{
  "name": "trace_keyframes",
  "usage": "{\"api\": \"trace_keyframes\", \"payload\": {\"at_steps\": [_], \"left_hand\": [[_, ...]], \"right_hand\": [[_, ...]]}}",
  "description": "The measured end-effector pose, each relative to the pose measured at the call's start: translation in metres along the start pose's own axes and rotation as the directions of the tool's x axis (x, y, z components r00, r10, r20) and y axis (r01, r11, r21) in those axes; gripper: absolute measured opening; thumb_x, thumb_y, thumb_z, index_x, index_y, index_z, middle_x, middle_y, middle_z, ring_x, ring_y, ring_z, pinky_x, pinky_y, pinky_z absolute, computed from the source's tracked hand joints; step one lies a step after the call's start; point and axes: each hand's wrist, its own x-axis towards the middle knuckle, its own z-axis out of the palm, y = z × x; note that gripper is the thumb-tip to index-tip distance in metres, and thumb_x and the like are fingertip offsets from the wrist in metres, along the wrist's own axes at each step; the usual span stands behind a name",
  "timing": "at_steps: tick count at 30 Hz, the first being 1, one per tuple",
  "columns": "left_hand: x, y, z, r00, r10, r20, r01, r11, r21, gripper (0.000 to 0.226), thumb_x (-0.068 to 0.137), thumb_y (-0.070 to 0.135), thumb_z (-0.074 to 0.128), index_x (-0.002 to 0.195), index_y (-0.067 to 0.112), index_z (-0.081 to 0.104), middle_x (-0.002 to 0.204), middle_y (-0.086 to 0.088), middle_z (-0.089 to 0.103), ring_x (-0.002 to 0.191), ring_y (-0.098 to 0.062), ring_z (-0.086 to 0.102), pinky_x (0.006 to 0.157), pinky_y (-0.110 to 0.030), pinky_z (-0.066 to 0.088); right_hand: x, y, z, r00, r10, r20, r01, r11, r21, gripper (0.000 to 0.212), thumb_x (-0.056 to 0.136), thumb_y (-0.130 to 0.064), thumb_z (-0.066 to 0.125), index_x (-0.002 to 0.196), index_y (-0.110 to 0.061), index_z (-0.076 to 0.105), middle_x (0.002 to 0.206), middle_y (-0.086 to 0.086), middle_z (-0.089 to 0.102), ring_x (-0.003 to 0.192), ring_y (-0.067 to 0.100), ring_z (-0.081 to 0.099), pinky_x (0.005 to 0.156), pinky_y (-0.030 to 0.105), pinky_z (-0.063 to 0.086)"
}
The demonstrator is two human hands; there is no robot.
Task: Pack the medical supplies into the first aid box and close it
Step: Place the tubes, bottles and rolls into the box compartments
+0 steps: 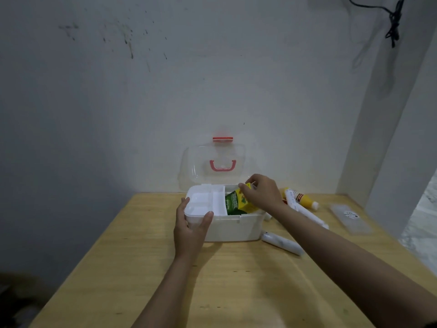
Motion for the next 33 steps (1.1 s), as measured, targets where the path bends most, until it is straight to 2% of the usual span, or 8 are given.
{"api": "trace_keyframes", "payload": {"at_steps": [2,6,10,16,21,27,30,33], "left_hand": [[0.0,0.0,0.0,1.0,0.007,-0.002,-0.007,1.0,0.001,0.065,0.061,0.061,0.072,0.114,0.067,0.034,0.145,0.007,0.041,0.129,-0.019,0.043,0.098,-0.046,0.049],[-0.001,-0.001,0.0,1.0,0.009,-0.002,-0.009,1.0,-0.002,0.065,0.065,0.053,0.074,0.117,0.062,0.036,0.145,0.006,0.041,0.129,-0.019,0.043,0.098,-0.046,0.048],[0.0,-0.002,0.001,1.0,0.012,-0.013,-0.012,1.0,-0.005,0.063,0.064,0.055,0.073,0.115,0.065,0.036,0.144,0.006,0.042,0.129,-0.019,0.043,0.099,-0.046,0.047],[0.001,-0.004,0.001,1.0,0.027,-0.015,-0.027,1.0,0.002,0.065,0.073,0.038,0.076,0.127,0.044,0.04,0.145,0.005,0.042,0.131,-0.017,0.041,0.102,-0.046,0.044],[0.001,-0.002,0.0,1.0,0.022,-0.001,-0.022,1.0,0.008,0.066,0.074,0.037,0.075,0.13,0.042,0.039,0.146,0.006,0.041,0.131,-0.017,0.041,0.101,-0.044,0.046],[-0.001,0.0,-0.001,1.0,0.012,0.002,-0.012,1.0,-0.001,0.064,0.069,0.047,0.075,0.121,0.055,0.038,0.144,0.007,0.041,0.13,-0.018,0.042,0.1,-0.046,0.046],[-0.001,0.002,-0.001,1.0,0.0,0.001,0.0,1.0,-0.007,0.064,0.061,0.058,0.071,0.114,0.065,0.037,0.143,0.008,0.042,0.13,-0.016,0.042,0.101,-0.045,0.046],[-0.001,0.003,0.0,1.0,-0.014,-0.001,0.014,1.0,-0.004,0.068,0.061,0.056,0.072,0.12,0.057,0.038,0.143,0.007,0.042,0.129,-0.018,0.043,0.098,-0.045,0.049]], "right_hand": [[-0.003,0.005,-0.003,0.999,-0.047,-0.008,0.048,0.998,0.033,0.037,0.083,-0.046,0.063,0.104,-0.016,0.065,0.101,0.007,0.07,0.094,0.022,0.064,0.078,0.038,0.054],[-0.01,0.009,-0.015,0.972,-0.223,0.075,0.218,0.974,0.067,0.034,0.084,-0.04,0.065,0.111,-0.019,0.061,0.092,0.006,0.07,0.081,0.019,0.061,0.068,0.03,0.047],[-0.012,0.008,-0.03,0.912,-0.325,0.251,0.331,0.943,0.019,0.032,0.079,-0.036,0.071,0.108,-0.025,0.062,0.096,0.006,0.069,0.085,0.023,0.063,0.074,0.04,0.054],[-0.009,0.004,-0.04,0.855,-0.267,0.445,0.34,0.936,-0.09,0.04,0.071,-0.036,0.079,0.107,-0.022,0.066,0.106,0.001,0.06,0.096,0.02,0.056,0.082,0.031,0.048],[-0.004,0.006,-0.037,0.867,-0.238,0.438,0.359,0.908,-0.215,0.047,0.072,-0.045,0.075,0.115,-0.032,0.062,0.115,0.004,0.05,0.111,0.019,0.038,0.094,0.038,0.042],[0.003,0.002,-0.031,0.881,-0.178,0.438,0.311,0.916,-0.252,0.049,0.068,-0.039,0.079,0.113,-0.025,0.066,0.113,0.001,0.062,0.101,0.016,0.055,0.082,0.032,0.049],[0.005,0.001,-0.022,0.872,-0.169,0.458,0.342,0.882,-0.325,0.05,0.071,-0.039,0.078,0.117,-0.023,0.066,0.112,0.002,0.062,0.091,0.012,0.049,0.074,0.028,0.044],[0.006,-0.004,-0.013,0.874,-0.149,0.462,0.342,0.865,-0.367,0.048,0.073,-0.041,0.076,0.115,-0.02,0.067,0.108,0.002,0.062,0.088,0.012,0.047,0.071,0.027,0.043]]}}
